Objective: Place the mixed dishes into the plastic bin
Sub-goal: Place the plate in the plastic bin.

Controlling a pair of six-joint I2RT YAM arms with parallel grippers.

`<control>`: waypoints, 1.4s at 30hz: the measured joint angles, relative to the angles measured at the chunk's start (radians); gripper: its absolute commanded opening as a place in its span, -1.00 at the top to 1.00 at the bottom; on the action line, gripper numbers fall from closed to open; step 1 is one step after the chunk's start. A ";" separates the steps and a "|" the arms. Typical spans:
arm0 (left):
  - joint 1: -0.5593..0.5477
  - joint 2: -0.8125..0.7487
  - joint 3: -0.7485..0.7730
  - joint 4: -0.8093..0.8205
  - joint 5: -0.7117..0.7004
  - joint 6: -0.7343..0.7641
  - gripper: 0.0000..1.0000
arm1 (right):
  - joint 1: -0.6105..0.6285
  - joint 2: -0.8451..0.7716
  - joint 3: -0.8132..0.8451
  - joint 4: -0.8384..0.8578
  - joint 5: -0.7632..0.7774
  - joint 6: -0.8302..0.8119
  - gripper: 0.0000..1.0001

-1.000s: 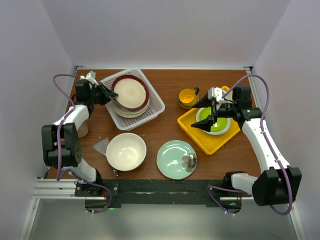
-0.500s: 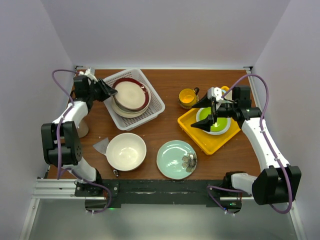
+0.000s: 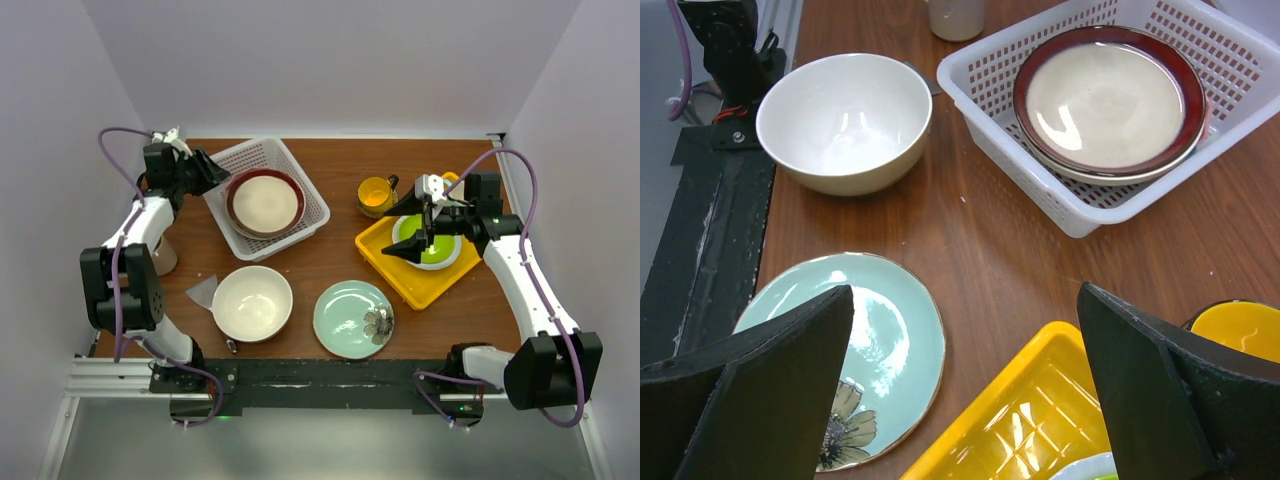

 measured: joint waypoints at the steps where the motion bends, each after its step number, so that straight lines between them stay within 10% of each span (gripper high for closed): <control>1: 0.000 -0.001 0.001 -0.002 -0.003 0.002 -0.02 | -0.001 0.000 0.000 0.000 0.000 -0.001 -0.95; 42: -0.063 -0.526 -0.143 -0.020 -0.025 0.117 -0.82 | -0.019 0.002 -0.008 -0.004 0.006 -0.020 -0.96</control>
